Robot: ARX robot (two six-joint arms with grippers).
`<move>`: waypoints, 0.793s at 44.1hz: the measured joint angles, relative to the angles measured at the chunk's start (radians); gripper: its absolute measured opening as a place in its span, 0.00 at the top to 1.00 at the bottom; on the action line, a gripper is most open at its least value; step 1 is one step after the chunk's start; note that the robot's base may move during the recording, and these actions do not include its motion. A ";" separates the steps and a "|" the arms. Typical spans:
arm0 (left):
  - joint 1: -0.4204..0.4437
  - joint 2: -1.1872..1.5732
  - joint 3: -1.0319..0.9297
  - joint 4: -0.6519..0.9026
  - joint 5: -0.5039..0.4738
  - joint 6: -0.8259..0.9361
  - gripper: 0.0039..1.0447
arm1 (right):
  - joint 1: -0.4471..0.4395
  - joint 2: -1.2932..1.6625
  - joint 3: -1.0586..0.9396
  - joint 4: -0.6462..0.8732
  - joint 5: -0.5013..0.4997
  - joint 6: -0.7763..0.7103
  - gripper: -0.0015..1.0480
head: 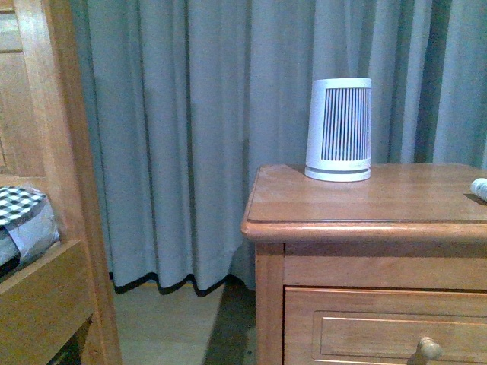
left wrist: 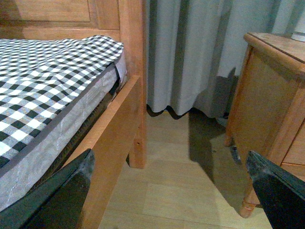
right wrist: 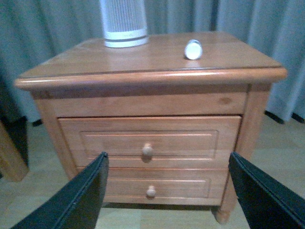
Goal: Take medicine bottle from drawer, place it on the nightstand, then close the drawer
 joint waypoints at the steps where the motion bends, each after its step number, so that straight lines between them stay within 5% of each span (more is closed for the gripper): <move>1: 0.000 0.000 0.000 0.000 0.000 0.000 0.06 | -0.006 -0.003 0.000 0.003 -0.032 -0.013 0.31; 19: 0.000 0.000 0.000 0.000 0.000 0.000 0.06 | -0.016 -0.053 -0.051 0.010 -0.079 -0.063 0.98; 35: 0.000 0.000 0.000 0.000 0.000 0.000 0.06 | -0.016 -0.054 -0.051 0.010 -0.079 -0.064 0.97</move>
